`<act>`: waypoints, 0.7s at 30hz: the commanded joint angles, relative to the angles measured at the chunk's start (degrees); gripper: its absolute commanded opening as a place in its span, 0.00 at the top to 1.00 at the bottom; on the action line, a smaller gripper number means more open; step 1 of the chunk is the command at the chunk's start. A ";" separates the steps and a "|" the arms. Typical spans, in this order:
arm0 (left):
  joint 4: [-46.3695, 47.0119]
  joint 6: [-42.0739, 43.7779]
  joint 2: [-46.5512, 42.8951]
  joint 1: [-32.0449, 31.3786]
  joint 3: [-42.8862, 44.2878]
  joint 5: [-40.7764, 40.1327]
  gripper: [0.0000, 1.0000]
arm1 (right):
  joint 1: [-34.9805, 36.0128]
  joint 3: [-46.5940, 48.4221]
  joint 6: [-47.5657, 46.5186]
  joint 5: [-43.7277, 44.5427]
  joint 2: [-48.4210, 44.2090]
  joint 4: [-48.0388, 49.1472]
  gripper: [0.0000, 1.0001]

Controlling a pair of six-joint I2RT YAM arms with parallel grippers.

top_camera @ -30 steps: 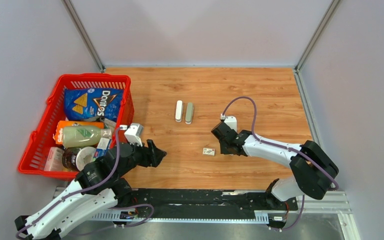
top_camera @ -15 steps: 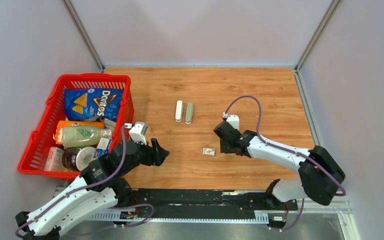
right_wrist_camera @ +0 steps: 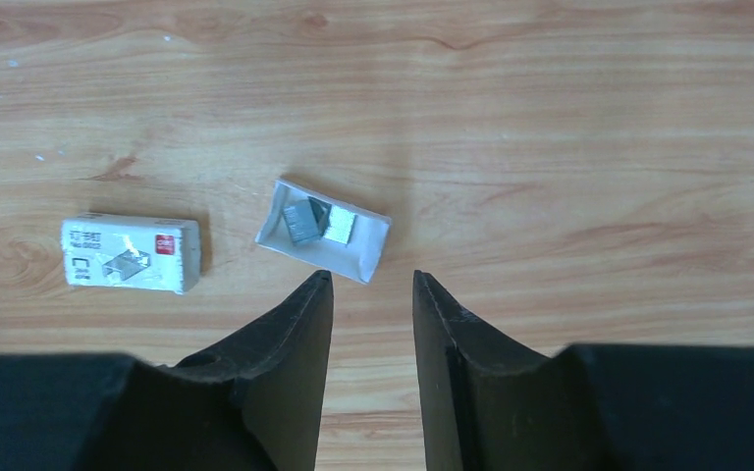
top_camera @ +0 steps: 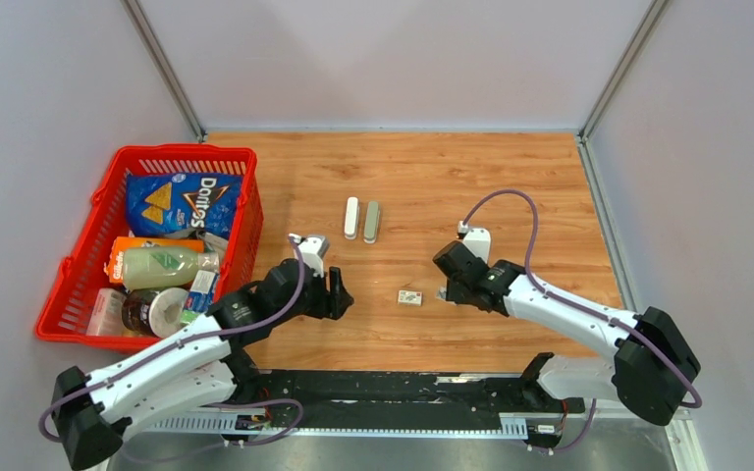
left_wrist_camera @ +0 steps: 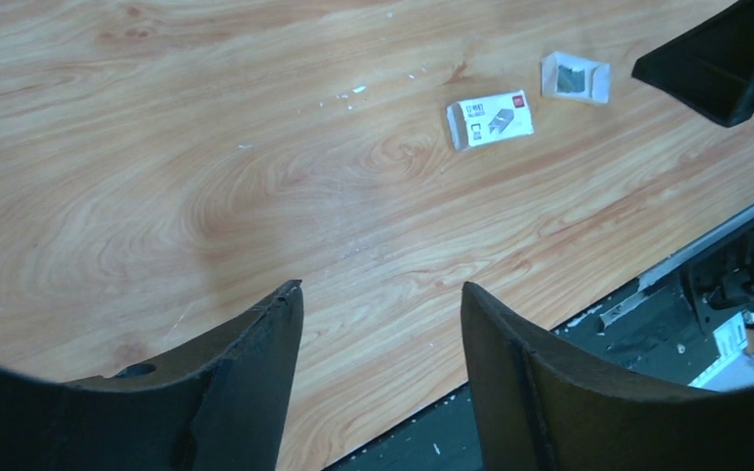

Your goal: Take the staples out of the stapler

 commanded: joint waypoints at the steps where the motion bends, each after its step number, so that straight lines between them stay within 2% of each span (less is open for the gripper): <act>1: 9.82 1.74 6.47 -0.15 -0.65 3.54 0.36 | -1.08 -2.00 4.35 2.10 -2.03 -0.87 0.61; 6: 15.35 2.27 12.11 -0.23 -0.22 4.60 0.62 | -2.40 -3.41 5.85 1.13 -2.03 0.89 0.61; 7: 15.80 2.27 13.34 -0.06 -0.13 4.69 0.65 | -2.58 -3.50 6.03 1.05 -1.86 1.24 0.61; 9: 16.86 2.62 14.92 -0.06 0.13 4.78 0.81 | -2.93 -3.67 6.12 0.52 -1.42 2.11 0.61; 10: 17.38 2.62 15.63 -0.23 0.22 4.78 1.00 | -3.19 -3.67 6.38 0.17 -1.16 2.55 0.61; 21: 20.02 2.97 20.47 -0.23 0.66 4.17 1.00 | -4.16 -4.46 6.73 -0.98 1.66 6.33 0.63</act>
